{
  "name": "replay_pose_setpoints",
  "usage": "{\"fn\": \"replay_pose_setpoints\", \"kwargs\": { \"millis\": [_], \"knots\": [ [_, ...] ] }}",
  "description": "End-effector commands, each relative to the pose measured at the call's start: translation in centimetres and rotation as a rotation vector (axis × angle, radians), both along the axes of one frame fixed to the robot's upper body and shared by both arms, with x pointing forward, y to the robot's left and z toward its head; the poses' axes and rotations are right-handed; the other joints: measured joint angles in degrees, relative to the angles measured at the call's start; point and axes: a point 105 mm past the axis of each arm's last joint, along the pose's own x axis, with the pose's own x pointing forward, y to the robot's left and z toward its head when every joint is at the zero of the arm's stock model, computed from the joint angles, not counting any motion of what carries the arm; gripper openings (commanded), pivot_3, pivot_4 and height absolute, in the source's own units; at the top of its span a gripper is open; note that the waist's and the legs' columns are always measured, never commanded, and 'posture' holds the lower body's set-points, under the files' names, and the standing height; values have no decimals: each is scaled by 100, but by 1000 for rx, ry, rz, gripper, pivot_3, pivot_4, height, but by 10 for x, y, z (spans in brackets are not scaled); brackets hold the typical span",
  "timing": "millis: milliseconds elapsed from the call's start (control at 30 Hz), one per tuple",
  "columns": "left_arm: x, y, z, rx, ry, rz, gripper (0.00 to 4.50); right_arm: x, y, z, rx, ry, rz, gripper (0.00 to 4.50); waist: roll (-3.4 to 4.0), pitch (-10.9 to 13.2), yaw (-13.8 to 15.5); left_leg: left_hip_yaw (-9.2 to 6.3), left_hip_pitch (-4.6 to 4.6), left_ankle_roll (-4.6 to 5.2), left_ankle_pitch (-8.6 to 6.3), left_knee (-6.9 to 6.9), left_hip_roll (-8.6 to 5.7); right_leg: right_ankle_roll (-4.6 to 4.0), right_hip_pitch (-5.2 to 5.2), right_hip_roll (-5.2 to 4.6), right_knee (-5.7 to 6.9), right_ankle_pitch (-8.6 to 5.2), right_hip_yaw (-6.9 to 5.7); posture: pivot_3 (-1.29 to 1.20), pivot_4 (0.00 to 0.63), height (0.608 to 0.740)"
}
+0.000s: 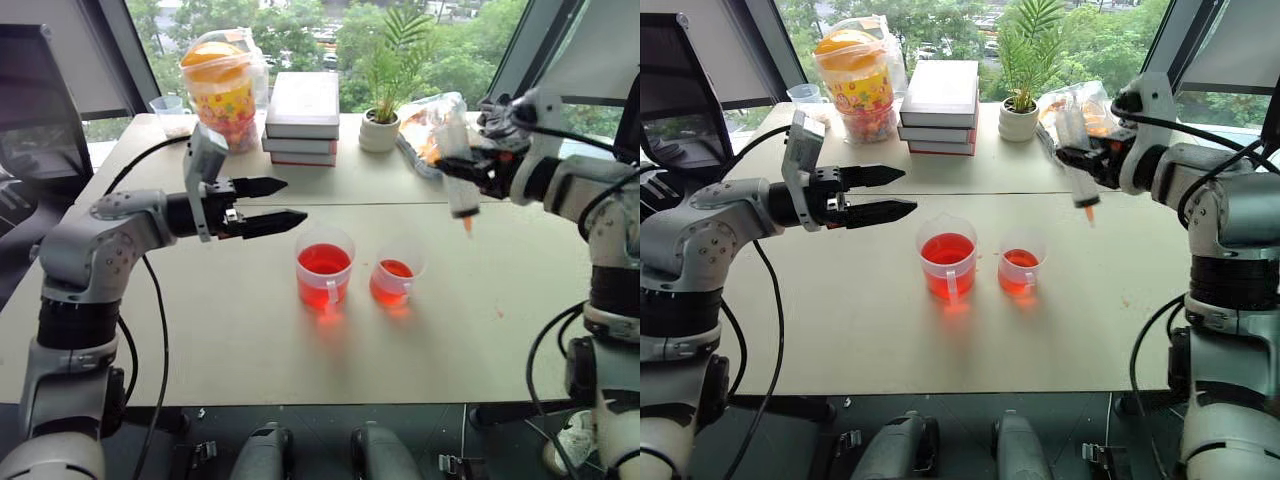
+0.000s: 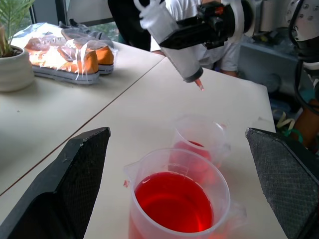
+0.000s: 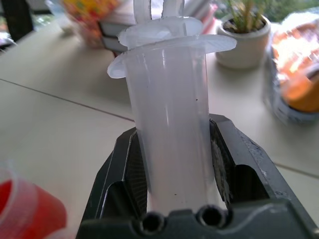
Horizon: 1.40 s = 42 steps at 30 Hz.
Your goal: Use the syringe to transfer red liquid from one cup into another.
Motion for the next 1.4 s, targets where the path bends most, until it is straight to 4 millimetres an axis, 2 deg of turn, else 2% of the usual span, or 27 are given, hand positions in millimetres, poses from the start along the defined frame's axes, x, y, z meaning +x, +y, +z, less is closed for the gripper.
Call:
{"fn": "replay_pose_setpoints", "kwargs": {
  "millis": [33, 67, 133, 200, 333, 500, 700, 833, 1000, 1333, 1400],
  "knots": [
    [0, 1, 13, -2, -50, -13, 4500, -27, 23, 38, 100, -198, 137, 1390, 0, 0, 18, 0, 0, 0, 0, 0, -1, 0, 0, -3, 0, 0, 0, 0, 150, 740],
    [0, 1, 14, -2, -50, -16, 4500, -32, 32, 43, 124, -233, 180, 1390, 0, 0, 20, 0, -1, 0, 0, 1, -3, 0, 2, -6, -1, 0, -2, 0, 150, 740],
    [1, 1, 18, -2, -54, -26, 4500, -46, 63, 47, 225, -302, 331, 1390, -1, 0, 9, 1, -1, 0, 0, 2, -5, 0, 2, -12, -2, 0, -1, 0, 150, 740],
    [1, 1, 21, 0, -59, -35, 4500, -52, 85, 40, 277, -322, 410, 1390, -1, -1, 0, 1, -1, 0, 0, 3, -5, 1, 2, -13, 0, 1, -1, 0, 150, 740],
    [1, 3, 25, 8, -61, -43, 4500, -53, 109, 24, 346, -313, 477, 1390, 0, 0, -7, 0, 0, 0, 0, 3, -4, 1, 1, -11, 2, 1, -3, 0, 150, 740],
    [0, 5, 33, 14, -72, -53, 4500, -46, 128, -10, 349, -271, 490, 1390, -1, -1, 1, 0, 0, -1, 1, 4, -6, 1, 1, -11, 3, 1, -3, 0, 150, 740],
    [-2, -1, 42, 0, -75, -94, 4500, -41, 136, -55, 279, -221, 475, 1390, -1, -1, -11, 1, 0, -1, 1, 4, -7, 1, 0, -7, 4, 1, -3, 0, 150, 740],
    [-1, -7, 42, -5, -70, -113, 4500, -38, 136, -75, 258, -195, 452, 1390, -1, -1, -15, 0, 2, -1, 1, 4, -6, 1, 0, -5, 7, 1, -3, 0, 150, 740],
    [2, -14, 42, -20, -65, -122, 4500, -38, 137, -85, 242, -186, 437, 1390, -1, -1, -13, 0, 3, -3, 2, 5, -6, 1, -1, -4, 11, 1, -3, 0, 150, 740],
    [10, -24, 37, -34, -47, -132, 4500, -41, 139, -89, 220, -191, 437, 1390, -1, -1, -11, 0, 3, -4, 2, 6, -6, 1, -1, -3, 12, 1, -2, 0, 150, 740],
    [12, -24, 35, -36, -49, -121, 3938, -41, 139, -89, 215, -192, 440, 1390, -1, -1, -9, 0, 3, -4, 2, 6, -6, 1, -1, -3, 12, 1, -2, 0, 150, 740]
  ]
}}
